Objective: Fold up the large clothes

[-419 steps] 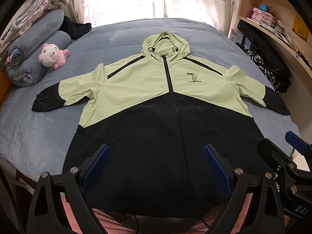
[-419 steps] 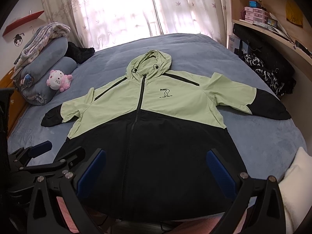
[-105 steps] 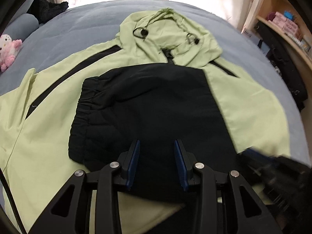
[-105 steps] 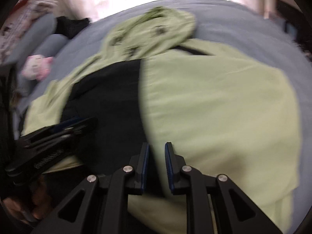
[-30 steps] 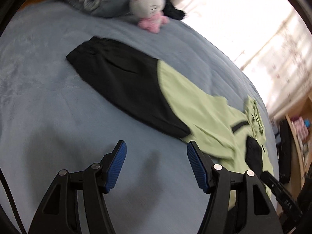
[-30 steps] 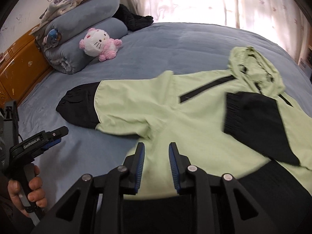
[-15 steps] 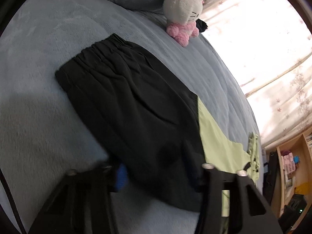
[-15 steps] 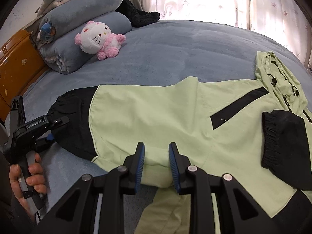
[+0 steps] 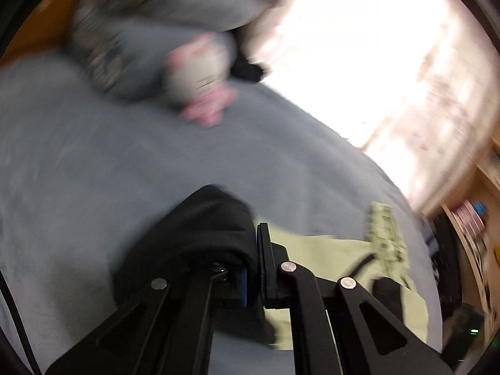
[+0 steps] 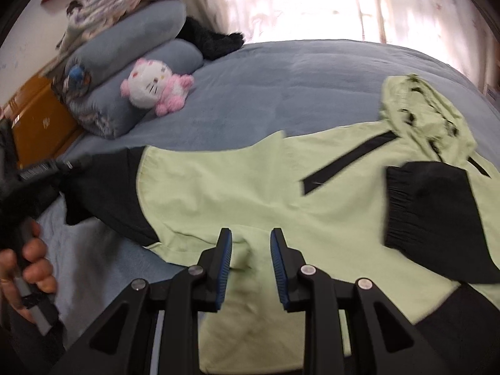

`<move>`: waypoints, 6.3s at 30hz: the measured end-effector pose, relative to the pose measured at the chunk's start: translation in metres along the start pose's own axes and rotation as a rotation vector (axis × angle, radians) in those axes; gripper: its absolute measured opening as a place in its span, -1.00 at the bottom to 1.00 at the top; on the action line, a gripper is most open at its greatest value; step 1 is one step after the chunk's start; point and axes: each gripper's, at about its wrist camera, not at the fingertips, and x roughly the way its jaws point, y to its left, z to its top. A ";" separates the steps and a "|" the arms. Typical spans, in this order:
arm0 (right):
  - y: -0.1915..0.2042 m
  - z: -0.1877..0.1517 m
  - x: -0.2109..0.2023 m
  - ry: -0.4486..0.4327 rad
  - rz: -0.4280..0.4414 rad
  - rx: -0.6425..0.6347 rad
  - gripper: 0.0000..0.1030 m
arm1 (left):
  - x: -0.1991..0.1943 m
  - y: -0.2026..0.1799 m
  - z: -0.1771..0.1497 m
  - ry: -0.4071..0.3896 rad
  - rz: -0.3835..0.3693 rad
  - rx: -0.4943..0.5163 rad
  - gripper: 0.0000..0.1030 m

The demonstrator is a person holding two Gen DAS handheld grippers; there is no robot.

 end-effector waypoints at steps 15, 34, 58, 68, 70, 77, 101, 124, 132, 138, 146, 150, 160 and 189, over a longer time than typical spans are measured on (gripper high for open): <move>-0.174 -0.058 -0.131 -0.119 -0.138 0.232 -0.51 | 0.039 -0.287 -0.137 0.296 -0.165 0.390 -0.93; -0.233 -0.101 -0.159 -0.110 -0.046 0.281 -0.44 | 0.026 -0.317 -0.212 0.443 -0.151 0.436 0.60; -0.083 -0.071 -0.074 0.053 0.072 -0.237 -0.18 | -0.046 -0.156 -0.175 0.302 0.021 0.189 0.60; -0.053 -0.070 -0.013 0.146 -0.121 -0.459 -0.26 | -0.027 -0.114 -0.179 0.336 0.049 0.126 0.60; -0.049 -0.065 -0.014 0.136 -0.125 -0.487 -0.91 | -0.023 -0.112 -0.180 0.340 0.044 0.118 0.60; -0.076 0.003 -0.086 -0.137 -0.111 -0.319 -0.94 | -0.019 -0.121 -0.184 0.337 0.023 0.127 0.60; -0.325 -0.035 -0.101 -0.004 -0.151 0.402 -0.04 | 0.060 -0.168 -0.145 0.383 -0.016 0.293 0.60; -0.336 -0.012 -0.068 -0.066 -0.300 0.205 -0.62 | 0.170 -0.174 -0.126 0.393 0.087 0.301 -0.85; -0.345 0.031 -0.067 -0.210 -0.330 0.208 -0.61 | 0.159 -0.174 -0.116 0.194 0.157 0.261 -0.96; -0.378 0.024 0.000 0.036 -0.371 0.256 -0.43 | 0.181 -0.164 -0.125 0.251 0.218 0.256 -0.93; -0.366 0.022 -0.048 -0.103 -0.352 0.285 -0.20 | 0.167 -0.166 -0.096 0.254 0.148 0.219 -0.70; -0.340 0.026 -0.047 -0.107 -0.198 0.271 -0.20 | 0.169 -0.190 -0.092 0.322 0.014 0.248 -0.70; -0.259 0.028 0.017 0.017 0.007 0.126 -0.20 | 0.228 -0.271 -0.150 0.529 -0.104 0.455 -0.70; -0.288 -0.027 -0.020 0.116 -0.098 0.179 -0.65 | 0.162 -0.251 -0.179 0.524 -0.009 0.400 -0.70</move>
